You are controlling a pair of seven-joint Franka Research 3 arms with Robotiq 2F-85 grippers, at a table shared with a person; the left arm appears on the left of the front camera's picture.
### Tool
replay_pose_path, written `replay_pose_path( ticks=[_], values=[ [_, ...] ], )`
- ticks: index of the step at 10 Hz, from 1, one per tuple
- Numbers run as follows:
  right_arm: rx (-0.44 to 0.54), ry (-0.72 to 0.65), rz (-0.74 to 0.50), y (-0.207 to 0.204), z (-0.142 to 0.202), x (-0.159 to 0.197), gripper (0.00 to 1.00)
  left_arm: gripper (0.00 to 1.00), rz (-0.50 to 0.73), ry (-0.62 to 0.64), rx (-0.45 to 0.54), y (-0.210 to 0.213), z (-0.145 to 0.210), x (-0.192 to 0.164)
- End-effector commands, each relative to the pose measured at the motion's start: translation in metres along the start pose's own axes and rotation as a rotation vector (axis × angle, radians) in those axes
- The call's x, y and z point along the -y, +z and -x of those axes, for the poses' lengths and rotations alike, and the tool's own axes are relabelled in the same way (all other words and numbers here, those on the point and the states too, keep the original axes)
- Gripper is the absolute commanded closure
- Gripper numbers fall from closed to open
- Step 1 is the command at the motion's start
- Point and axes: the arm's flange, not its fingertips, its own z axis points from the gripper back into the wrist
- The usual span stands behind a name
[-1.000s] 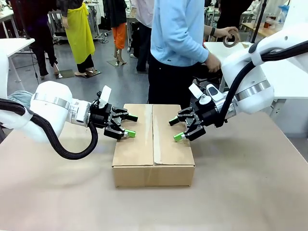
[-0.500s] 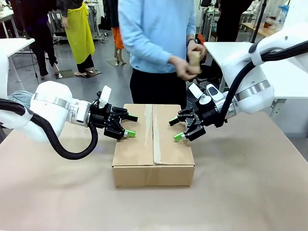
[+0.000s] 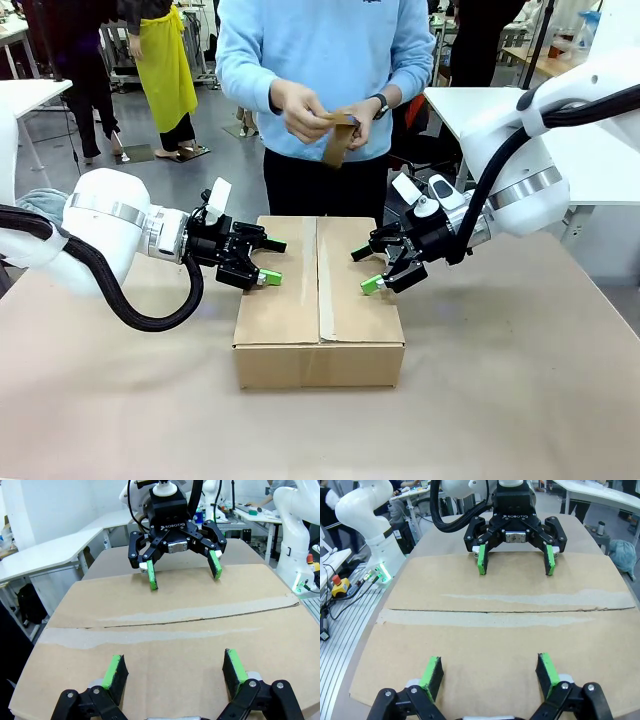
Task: Pack the gift set into the box.
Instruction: Press and hold the closed box until the human finishes sealing it.
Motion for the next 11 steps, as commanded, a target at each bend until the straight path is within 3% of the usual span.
replay_pose_path(
  ticks=[1,11],
  values=[
    [-0.005,0.004,0.001,-0.001,0.003,-0.0004,0.0,0.0,0.003,-0.007,0.005,-0.0004,0.003,0.0006],
    [-0.005,0.004,0.001,-0.001,0.003,-0.0004,0.0,0.0,0.003,-0.007,0.005,-0.0004,0.003,0.0006]
  ],
)
